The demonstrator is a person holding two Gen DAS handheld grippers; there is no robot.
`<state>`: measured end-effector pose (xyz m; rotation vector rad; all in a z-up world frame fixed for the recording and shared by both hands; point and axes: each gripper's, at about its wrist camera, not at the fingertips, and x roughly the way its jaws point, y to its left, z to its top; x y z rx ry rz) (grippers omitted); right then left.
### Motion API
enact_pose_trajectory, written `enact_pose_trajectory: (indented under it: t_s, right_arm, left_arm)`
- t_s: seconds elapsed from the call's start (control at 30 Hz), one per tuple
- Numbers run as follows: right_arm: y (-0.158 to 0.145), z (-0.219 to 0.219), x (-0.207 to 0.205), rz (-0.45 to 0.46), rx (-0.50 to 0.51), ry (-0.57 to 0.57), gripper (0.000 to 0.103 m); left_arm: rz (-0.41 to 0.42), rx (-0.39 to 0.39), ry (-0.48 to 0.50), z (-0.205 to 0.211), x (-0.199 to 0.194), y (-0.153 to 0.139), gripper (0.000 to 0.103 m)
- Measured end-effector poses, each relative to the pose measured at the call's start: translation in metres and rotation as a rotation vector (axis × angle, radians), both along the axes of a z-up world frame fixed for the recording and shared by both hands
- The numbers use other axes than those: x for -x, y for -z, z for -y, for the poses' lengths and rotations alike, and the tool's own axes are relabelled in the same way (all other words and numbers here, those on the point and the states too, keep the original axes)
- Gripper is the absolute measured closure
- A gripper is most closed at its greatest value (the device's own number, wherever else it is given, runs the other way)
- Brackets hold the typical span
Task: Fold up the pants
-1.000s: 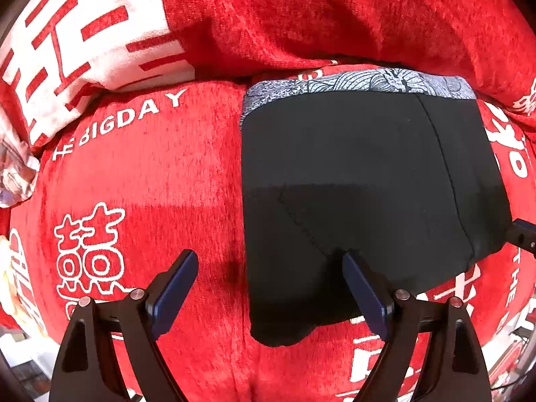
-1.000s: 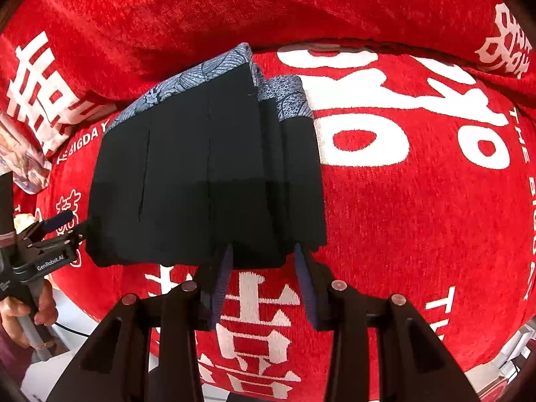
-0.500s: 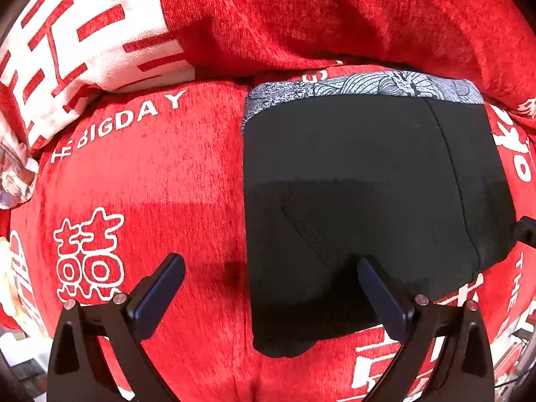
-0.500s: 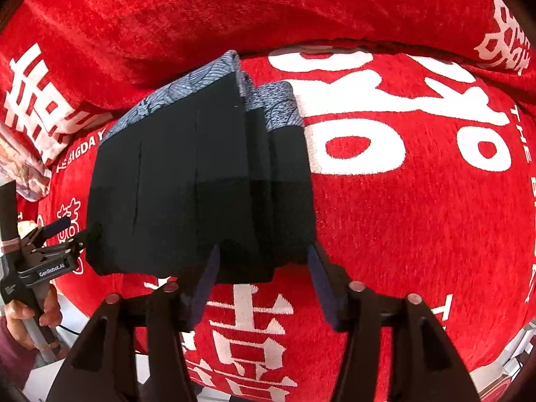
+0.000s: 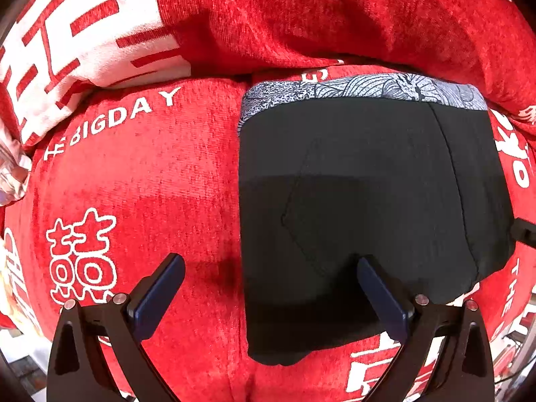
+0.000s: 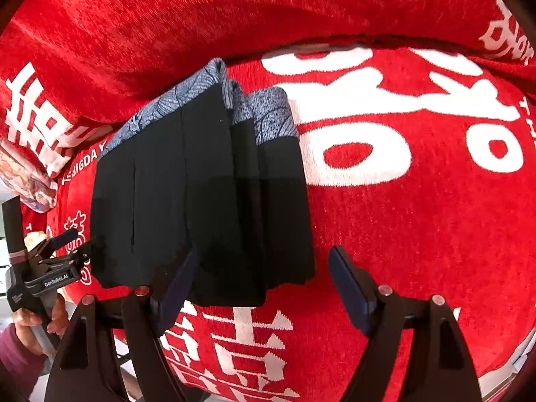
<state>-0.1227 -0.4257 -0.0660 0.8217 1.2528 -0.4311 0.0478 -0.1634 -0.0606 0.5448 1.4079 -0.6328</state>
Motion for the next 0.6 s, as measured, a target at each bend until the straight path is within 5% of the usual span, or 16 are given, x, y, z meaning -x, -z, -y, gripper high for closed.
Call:
enact_pose_trajectory:
  t_s: [0.6]
  right_arm:
    - [0.021, 0.014, -0.003, 0.043, -0.120, -0.012, 0.020]
  left_arm:
    - [-0.114, 0.075, 0.017, 0.002, -0.015, 0.011, 0.000]
